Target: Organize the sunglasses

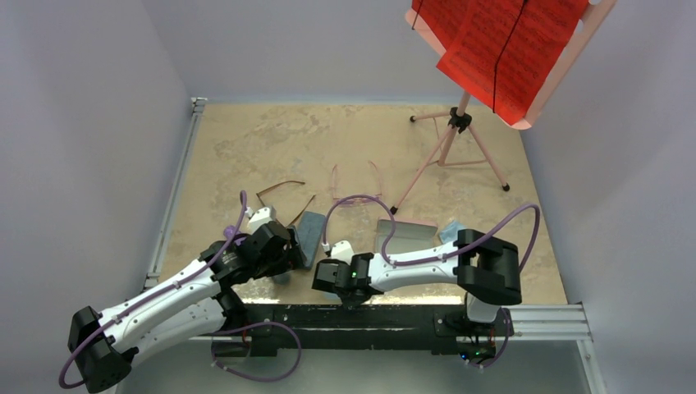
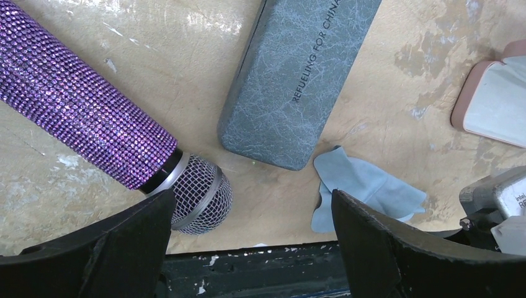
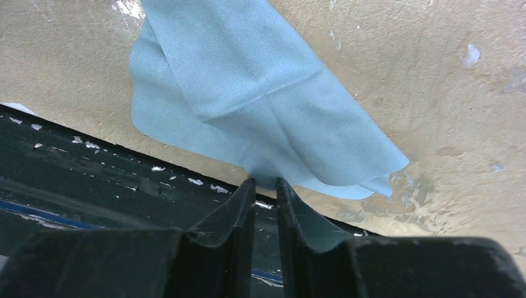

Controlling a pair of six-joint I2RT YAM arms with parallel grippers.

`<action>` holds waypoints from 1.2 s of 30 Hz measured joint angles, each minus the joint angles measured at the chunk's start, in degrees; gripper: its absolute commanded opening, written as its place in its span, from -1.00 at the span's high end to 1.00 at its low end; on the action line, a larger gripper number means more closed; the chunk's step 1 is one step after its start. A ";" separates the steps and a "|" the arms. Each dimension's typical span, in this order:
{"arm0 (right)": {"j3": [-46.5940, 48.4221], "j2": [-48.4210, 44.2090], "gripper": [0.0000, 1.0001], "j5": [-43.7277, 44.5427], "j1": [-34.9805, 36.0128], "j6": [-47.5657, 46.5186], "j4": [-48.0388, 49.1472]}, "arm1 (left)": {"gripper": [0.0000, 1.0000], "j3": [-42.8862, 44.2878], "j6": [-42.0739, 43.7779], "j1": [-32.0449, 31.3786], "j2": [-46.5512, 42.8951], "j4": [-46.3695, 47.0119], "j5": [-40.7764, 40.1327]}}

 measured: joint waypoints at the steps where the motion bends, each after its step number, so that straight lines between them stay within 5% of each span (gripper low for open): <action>1: -0.26 -0.22 0.65 0.00 0.02 -0.04 0.33 | -1.00 0.00 0.00 0.00 0.00 -0.07 0.00; 7: -2.12 -1.57 1.00 -0.11 -0.15 -0.52 2.95 | -1.00 0.00 0.04 0.00 0.00 -0.07 0.02; 24: -8.37 -14.53 1.00 0.46 -1.95 -4.96 3.67 | -0.99 -0.02 4.17 0.00 3.91 10.86 12.57; 36: -15.15 -21.38 1.00 -1.73 -8.66 -7.50 6.21 | -0.62 -1.90 3.41 -1.97 12.17 21.20 21.22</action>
